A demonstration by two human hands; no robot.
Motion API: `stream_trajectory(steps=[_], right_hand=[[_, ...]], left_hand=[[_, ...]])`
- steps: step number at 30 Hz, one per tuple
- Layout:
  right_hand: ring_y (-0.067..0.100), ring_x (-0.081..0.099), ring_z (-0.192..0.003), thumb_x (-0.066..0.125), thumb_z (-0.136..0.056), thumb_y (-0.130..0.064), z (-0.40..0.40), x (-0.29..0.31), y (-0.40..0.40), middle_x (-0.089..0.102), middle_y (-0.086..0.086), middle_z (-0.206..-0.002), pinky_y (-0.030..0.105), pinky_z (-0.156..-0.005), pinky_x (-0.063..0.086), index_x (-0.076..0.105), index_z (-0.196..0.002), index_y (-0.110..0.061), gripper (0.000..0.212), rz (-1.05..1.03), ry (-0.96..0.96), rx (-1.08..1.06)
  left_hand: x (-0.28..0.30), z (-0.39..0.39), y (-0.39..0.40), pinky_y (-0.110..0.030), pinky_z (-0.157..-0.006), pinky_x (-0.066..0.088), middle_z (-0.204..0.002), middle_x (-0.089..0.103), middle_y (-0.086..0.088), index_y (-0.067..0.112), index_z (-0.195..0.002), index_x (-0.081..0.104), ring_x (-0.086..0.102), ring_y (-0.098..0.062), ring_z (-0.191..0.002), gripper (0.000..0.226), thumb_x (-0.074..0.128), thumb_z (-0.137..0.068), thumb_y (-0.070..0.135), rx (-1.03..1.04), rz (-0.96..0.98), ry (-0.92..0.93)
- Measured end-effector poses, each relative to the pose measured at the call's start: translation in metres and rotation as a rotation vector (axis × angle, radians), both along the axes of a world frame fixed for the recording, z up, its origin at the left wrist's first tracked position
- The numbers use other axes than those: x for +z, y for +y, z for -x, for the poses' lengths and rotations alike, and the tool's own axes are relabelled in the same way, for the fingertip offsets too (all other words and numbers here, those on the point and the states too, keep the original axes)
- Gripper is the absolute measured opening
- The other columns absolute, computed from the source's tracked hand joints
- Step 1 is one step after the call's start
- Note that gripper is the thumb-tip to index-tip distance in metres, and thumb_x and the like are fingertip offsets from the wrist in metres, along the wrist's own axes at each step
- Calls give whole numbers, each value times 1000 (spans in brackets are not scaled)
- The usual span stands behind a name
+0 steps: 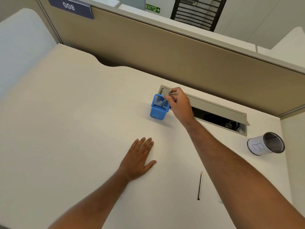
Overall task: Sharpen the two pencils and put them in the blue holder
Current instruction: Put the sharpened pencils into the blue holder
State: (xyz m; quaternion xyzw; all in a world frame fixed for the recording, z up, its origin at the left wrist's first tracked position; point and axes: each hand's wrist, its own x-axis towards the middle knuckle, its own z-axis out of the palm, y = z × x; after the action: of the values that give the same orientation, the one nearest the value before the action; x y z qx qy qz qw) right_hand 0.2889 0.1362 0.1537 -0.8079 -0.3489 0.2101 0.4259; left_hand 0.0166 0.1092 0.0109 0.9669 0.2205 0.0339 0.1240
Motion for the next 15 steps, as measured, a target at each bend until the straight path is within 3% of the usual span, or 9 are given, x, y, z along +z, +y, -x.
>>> stream_trajectory(steps=[2, 6, 9, 15], right_hand=[[9, 68, -104, 63, -105, -25, 0, -2, 6, 75, -2, -116, 37, -92, 61, 65, -116, -17, 14, 12, -49, 30], [18, 54, -131, 69, -97, -27, 0, -18, 18, 67, -9, -132, 48, -118, 40, 72, -100, -22, 6, 42, -210, 88], [19, 42, -146, 75, -93, -32, 5, -25, 24, 56, -6, -153, 50, -116, 27, 76, -96, -23, 10, 148, -230, 88], [21, 39, -150, 80, -91, -28, 13, -31, 32, 51, -2, -159, 49, -112, 27, 82, -107, -22, 17, 318, -279, 67]], left_hand=[[1, 0, 0, -47, -132, 18, -174, 39, -9, 10, -164, 42, 38, -31, -161, 79, 50, -105, 62, -1, 0, 4], [1, 0, 0, -47, -132, 17, -175, 37, -8, 11, -165, 39, 36, -30, -162, 79, 48, -106, 62, 1, 3, 9], [1, 0, 0, -47, -132, 17, -176, 36, -8, 11, -166, 39, 34, -30, -163, 79, 46, -106, 62, 2, 3, 12], [0, 1, -1, -46, -132, 16, -176, 34, -7, 13, -167, 36, 32, -29, -164, 79, 44, -107, 63, 7, 13, 8]])
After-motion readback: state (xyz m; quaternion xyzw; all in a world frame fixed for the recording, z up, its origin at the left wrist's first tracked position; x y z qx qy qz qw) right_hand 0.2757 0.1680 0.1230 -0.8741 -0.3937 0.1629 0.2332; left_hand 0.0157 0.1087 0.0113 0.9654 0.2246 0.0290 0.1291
